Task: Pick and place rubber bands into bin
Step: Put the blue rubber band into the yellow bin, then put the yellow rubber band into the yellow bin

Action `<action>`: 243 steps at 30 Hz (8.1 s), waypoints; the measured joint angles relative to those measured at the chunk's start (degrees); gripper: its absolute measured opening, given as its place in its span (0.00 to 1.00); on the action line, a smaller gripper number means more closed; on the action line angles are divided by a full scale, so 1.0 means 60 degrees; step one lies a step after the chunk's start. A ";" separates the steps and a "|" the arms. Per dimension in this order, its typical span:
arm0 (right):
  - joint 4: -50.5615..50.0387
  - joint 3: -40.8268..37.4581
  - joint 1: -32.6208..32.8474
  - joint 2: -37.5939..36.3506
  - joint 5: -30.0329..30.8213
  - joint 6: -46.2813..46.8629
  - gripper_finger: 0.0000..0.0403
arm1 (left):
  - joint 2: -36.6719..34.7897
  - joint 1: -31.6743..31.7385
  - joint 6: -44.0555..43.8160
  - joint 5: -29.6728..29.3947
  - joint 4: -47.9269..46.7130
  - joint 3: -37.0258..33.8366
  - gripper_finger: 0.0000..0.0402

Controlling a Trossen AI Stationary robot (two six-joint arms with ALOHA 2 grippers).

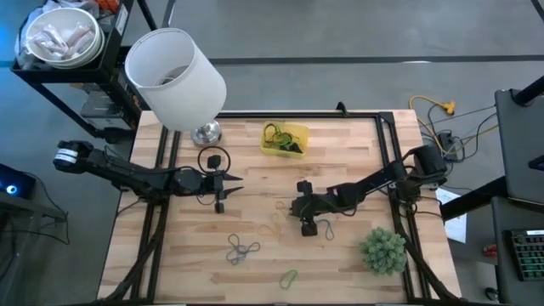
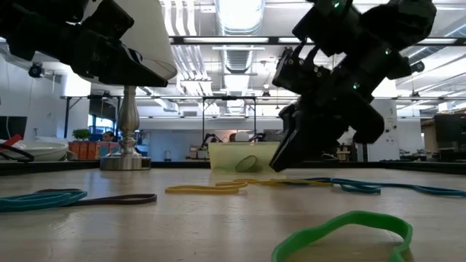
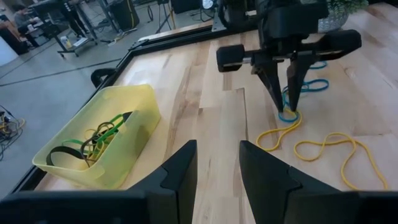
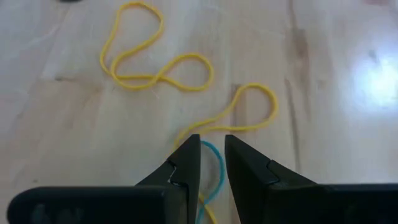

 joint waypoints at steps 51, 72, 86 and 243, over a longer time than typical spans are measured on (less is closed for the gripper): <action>-0.0421 0.0109 -0.0321 0.0228 0.0065 -0.0746 0.02 | 0.0000 0.0000 -0.0010 0.0000 -0.0011 0.0000 0.26; -0.0281 0.0313 0.0824 -0.1512 0.3118 -0.2141 0.02 | 0.0002 -0.0002 -0.0004 0.0000 -0.0040 0.0000 0.26; 0.1602 0.0334 0.0710 -0.2633 0.5313 -0.4555 0.02 | 0.0004 -0.0003 -0.0004 0.0000 -0.0040 0.0000 0.26; -0.4747 0.1383 -0.0278 -0.1252 0.0332 0.0810 0.15 | 0.8546 -0.1427 -0.0652 0.2186 0.0205 0.4557 0.26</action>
